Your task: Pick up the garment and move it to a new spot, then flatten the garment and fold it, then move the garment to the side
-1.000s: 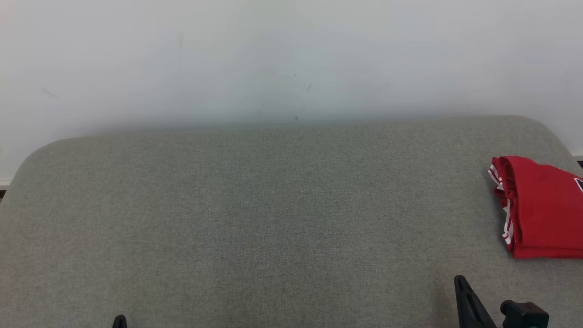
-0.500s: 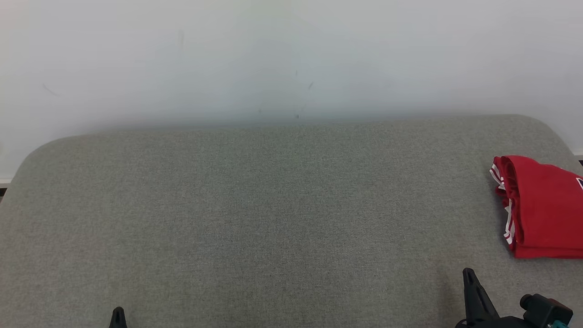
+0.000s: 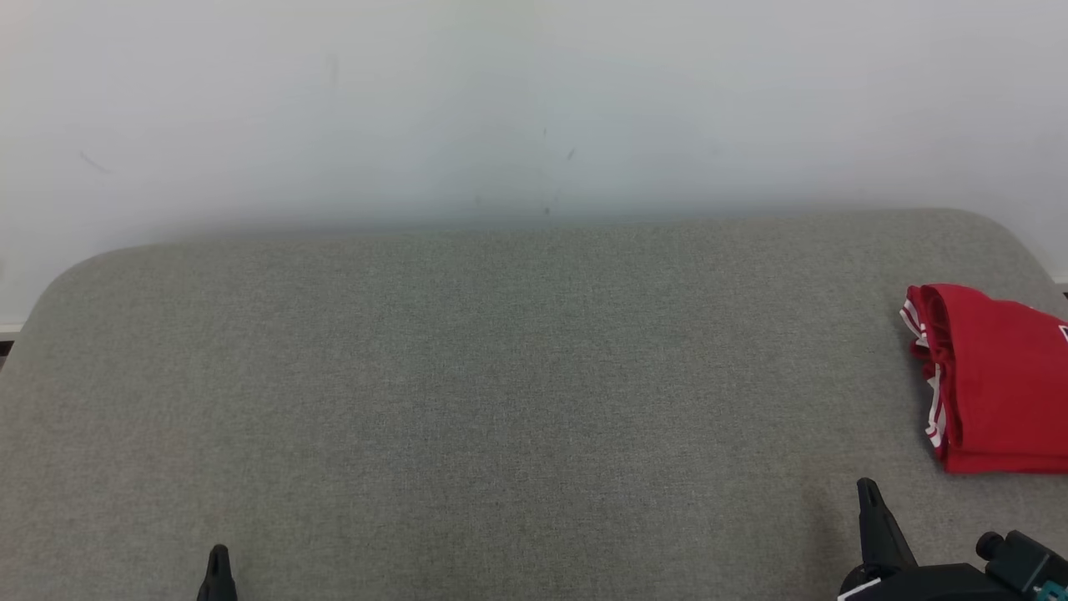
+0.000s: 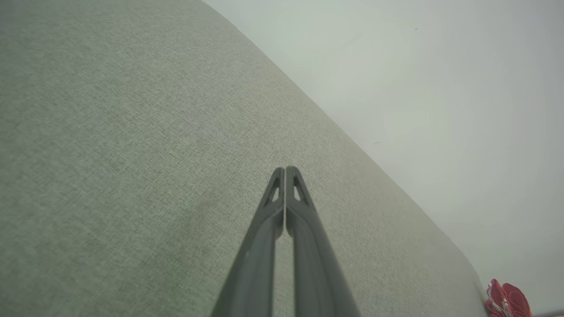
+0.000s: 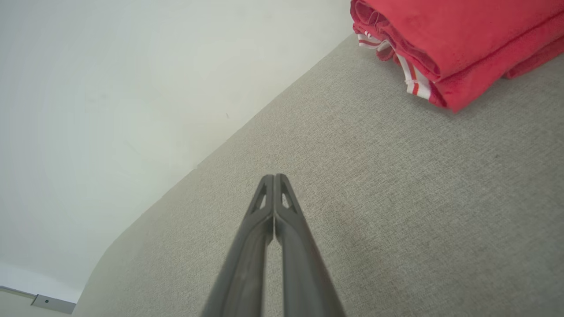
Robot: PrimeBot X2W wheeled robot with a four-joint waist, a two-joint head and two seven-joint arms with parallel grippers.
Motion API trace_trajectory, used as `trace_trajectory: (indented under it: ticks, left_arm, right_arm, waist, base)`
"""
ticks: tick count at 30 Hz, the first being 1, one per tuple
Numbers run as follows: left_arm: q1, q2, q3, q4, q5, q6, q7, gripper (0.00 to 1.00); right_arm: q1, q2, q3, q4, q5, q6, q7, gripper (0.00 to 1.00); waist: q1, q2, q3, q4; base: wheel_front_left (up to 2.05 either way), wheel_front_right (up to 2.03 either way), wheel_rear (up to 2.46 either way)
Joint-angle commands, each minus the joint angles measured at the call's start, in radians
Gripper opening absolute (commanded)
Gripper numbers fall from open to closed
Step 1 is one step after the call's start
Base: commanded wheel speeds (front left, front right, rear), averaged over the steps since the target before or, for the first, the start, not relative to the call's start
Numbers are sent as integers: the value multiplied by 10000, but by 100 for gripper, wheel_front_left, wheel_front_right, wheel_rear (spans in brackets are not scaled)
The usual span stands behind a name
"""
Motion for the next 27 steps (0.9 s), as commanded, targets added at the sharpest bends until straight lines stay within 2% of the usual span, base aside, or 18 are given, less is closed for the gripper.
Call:
trace_trajectory:
  ticks: [1, 13, 27]
  left_arm:
    - [-294, 62, 6, -142, -440, -40, 111, 0]
    - [-567, 72, -3, -134, -2068, -91, 545, 0]
    - [-814, 80, -10, -127, -3460, -127, 933, 0]
  right_arm:
    - [-245, -1, -66, -184, 453, 3, 89, 0]
    - [-375, 34, -206, -327, 2178, 4, 503, 0]
    - [-486, 64, -332, -448, 3674, 5, 859, 0]
  waist:
    - [0, 0, 5, 4]
    - [0, 0, 43, 30]
    - [0, 0, 80, 57]
  base:
    - [0, 0, 0]
    - [0, 0, 0]
    - [0, 0, 0]
